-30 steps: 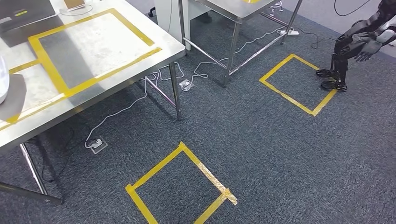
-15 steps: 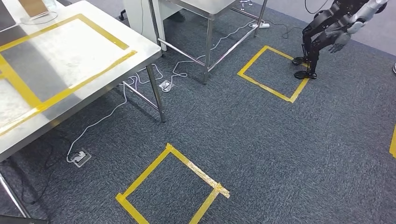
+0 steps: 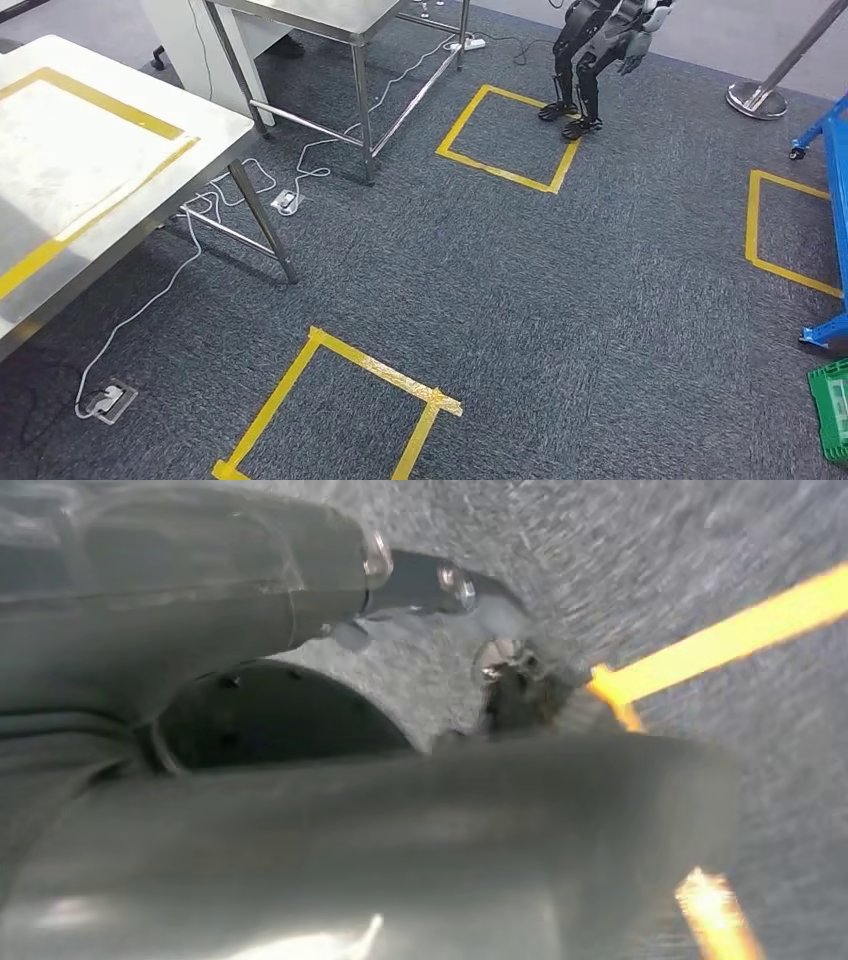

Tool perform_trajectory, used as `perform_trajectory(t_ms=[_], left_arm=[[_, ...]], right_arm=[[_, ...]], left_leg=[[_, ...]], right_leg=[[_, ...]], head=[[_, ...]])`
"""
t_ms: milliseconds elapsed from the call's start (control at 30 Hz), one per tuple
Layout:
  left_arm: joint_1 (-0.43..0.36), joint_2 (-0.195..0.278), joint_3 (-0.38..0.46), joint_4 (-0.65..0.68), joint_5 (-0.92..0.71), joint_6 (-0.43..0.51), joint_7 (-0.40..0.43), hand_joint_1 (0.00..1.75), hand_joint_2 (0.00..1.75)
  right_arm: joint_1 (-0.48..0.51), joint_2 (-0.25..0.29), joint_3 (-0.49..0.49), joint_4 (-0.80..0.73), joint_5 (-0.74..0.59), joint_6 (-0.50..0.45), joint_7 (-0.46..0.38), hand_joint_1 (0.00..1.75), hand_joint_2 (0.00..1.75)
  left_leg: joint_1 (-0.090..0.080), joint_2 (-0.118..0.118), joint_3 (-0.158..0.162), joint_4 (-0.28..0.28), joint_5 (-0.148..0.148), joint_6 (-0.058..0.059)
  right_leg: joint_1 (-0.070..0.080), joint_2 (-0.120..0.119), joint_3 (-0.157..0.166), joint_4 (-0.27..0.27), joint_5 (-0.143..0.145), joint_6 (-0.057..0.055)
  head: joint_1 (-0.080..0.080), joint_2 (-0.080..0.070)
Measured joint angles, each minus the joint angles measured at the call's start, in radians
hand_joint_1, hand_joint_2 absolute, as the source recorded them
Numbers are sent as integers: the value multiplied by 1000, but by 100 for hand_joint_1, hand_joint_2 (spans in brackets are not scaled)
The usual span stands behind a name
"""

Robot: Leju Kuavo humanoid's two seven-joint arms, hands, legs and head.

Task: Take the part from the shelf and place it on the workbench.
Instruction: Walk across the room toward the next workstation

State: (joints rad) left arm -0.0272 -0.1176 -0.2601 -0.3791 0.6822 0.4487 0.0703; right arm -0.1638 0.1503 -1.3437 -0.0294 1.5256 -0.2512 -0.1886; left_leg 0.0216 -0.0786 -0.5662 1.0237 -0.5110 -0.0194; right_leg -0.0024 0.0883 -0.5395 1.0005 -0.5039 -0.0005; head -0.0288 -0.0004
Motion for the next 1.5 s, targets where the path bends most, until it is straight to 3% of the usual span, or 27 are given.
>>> perform_trajectory(t_ms=[67, 133, 233, 267, 300, 333, 433, 500, 567, 600, 667, 700, 767, 800, 833, 867, 933, 1000, 1067, 1133, 1167, 1233, 1300, 1333, 1367, 1433, 1500], left_arm=[[-3, 1, -57, 18, -6, -21, 37, 0, 0], [-6, 2, -105, 31, -14, -35, 61, 0, 0], [-7, 5, -166, 47, -32, -47, 68, 0, 0], [-8, 5, -184, 51, -36, -49, 67, 0, 0], [-9, 6, -202, 56, -39, -50, 66, 0, 0], [-10, 7, -218, 59, -40, -51, 64, 0, 0], [-15, 6, -259, 65, -42, -53, 62, 0, 0], [-18, 6, -284, 69, -48, -56, 61, 0, 0], [-20, 6, -312, 73, -62, -59, 65, 0, 0], [-22, 7, -327, 74, -70, -59, 71, 0, 0], [-25, 8, -352, 77, -80, -58, 85, 0, 0], [-25, 10, -361, 78, -82, -57, 89, 0, 0], [-25, 12, -380, 83, -81, -58, 95, 0, 0], [-25, 14, -389, 85, -82, -60, 100, 0, 0], [-25, 15, -400, 87, -85, -62, 109, 0, 0], [-25, 17, -411, 89, -88, -64, 124, 0, 0], [-26, 19, -431, 93, -93, -69, 159, 0, 0], [-28, 18, -450, 96, -94, -77, 183, 0, 0], [-29, 16, -467, 99, -93, -84, 184, 0, 0], [-30, 13, -482, 101, -87, -88, 161, 0, 0], [-30, 11, -488, 102, -83, -91, 143, 0, 0], [-29, 7, -501, 105, -78, -99, 114, 0, 0], [-30, 3, -513, 109, -79, -108, 105, 0, 0], [-30, 1, -519, 111, -80, -111, 106, 0, 0], [-32, -1, -525, 113, -82, -112, 108, 0, 0], [-34, -3, -536, 116, -90, -114, 112, 0, 0], [-36, -4, -549, 120, -98, -114, 111, 0, 0]], right_arm=[[0, 1, -2, 0, 0, 2, -3, 0, 0], [0, 1, -7, 0, 0, 1, -6, 0, 0], [-5, 0, -15, 0, 0, -7, -6, 0, 0], [-5, 0, -16, 0, 0, -10, -6, 0, 0], [-2, 0, -17, 0, 0, -13, -5, 0, 0], [1, 0, -18, 0, 0, -16, -5, 0, 0], [5, -3, -23, 0, 0, -19, -3, 0, 0], [2, -5, -25, 0, 0, -23, -3, 0, 0], [3, -8, -30, 0, 0, -29, -3, 0, 0], [5, -9, -34, 0, 0, -30, -3, 0, 0], [6, -12, -40, -1, 0, -32, -1, 0, 0], [6, -14, -42, -1, 0, -33, 0, 0, 0], [7, -15, -45, -1, -1, -32, 1, 0, 0], [9, -15, -48, -1, -1, -31, 1, 0, 0], [10, -15, -52, -2, -2, -28, 1, 0, 0], [11, -15, -57, -2, -2, -24, 1, 0, 0], [11, -15, -62, -2, -2, -15, 6, 0, 0], [10, -15, -62, -3, -1, -6, 23, 0, 0], [10, -15, -62, -3, 0, 2, 46, 0, 0], [11, -15, -62, -3, 0, 9, 67, 0, 0], [11, -15, -62, -3, 0, 12, 73, 0, 0], [10, -15, -61, -3, 0, 19, 73, 0, 0], [13, -15, -61, -4, 0, 21, 60, 0, 0], [17, -15, -61, -4, 0, 20, 51, 0, 0], [20, -15, -61, -4, 0, 19, 40, 0, 0], [24, -16, -61, -5, -1, 15, 18, 0, 0], [21, -16, -61, -5, -2, 12, -6, 0, 0]], left_leg=[[-4, 21, 7, -4, -2, 13], [-5, 47, 12, -8, -2, 25], [-11, 91, 14, -9, -7, 37], [-14, 104, 15, -9, -9, 39], [-16, 116, 16, -9, -11, 40], [-18, 126, 18, -9, -12, 40], [-23, 148, 27, -9, -19, 36], [-24, 160, 29, -10, -22, 28], [-23, 173, 34, -13, -24, 18], [-22, 159, 36, -9, -31, 13], [-19, 109, 14, 50, -73, 3], [-17, 82, -13, 109, -105, 0], [-15, 72, -77, 233, -152, -4], [-14, 72, -96, 260, -151, -5], [-14, 72, -97, 248, -127, -6], [-13, 67, -79, 198, -87, -5], [-9, 25, -24, 66, -14, -2], [-6, -7, 8, -2, 2, 4], [-8, 6, 15, -12, -3, 14], [-8, 32, 22, -19, -2, 25], [-7, 48, 25, -22, -3, 30], [-9, 80, 29, -24, -7, 37], [-11, 110, 31, -24, -12, 39], [-11, 120, 33, -24, -14, 38], [-11, 128, 36, -24, -16, 36], [-13, 141, 43, -23, -22, 31], [-17, 150, 46, -22, -27, 22]], right_leg=[[-6, 16, -4, 3, -2, 10], [-6, -10, -21, 43, -29, 18], [-5, -74, -112, 230, -120, 26], [-5, -80, -137, 280, -135, 27], [-5, -83, -146, 296, -130, 26], [-4, -86, -133, 270, -105, 22], [6, -127, -36, 72, -12, 0], [16, -150, -10, 14, -5, -10], [18, -137, -8, 4, -3, -17], [16, -129, -4, -3, 1, -21], [10, -114, 5, -18, 10, -30], [9, -106, 6, -20, 12, -32], [10, -85, 5, -20, 12, -34], [10, -74, 6, -19, 11, -34], [9, -62, 6, -17, 10, -33], [8, -50, 8, -15, 9, -31], [7, -29, 8, -7, 2, -23], [5, -10, 2, -1, -2, -12], [1, 12, -4, 0, -1, -1], [1, -4, -15, 21, -17, 9], [2, -25, -32, 58, -40, 15], [1, -70, -96, 189, -105, 24], [-3, -82, -147, 289, -134, 30], [-5, -85, -146, 285, -118, 31], [-6, -88, -126, 244, -87, 30], [-4, -113, -58, 105, -19, 24], [3, -137, -17, 19, 4, 14]], head=[[3, 0], [10, 0], [32, 0], [35, 0], [36, 0], [37, 0], [41, 0], [43, 0], [45, 0], [45, 0], [41, 0], [36, 0], [26, 0], [24, 0], [22, 0], [20, 0], [16, 0], [15, 0], [19, 0], [24, 0], [30, 0], [43, 0], [49, 0], [51, 0], [52, 0], [56, 0], [59, 0]])
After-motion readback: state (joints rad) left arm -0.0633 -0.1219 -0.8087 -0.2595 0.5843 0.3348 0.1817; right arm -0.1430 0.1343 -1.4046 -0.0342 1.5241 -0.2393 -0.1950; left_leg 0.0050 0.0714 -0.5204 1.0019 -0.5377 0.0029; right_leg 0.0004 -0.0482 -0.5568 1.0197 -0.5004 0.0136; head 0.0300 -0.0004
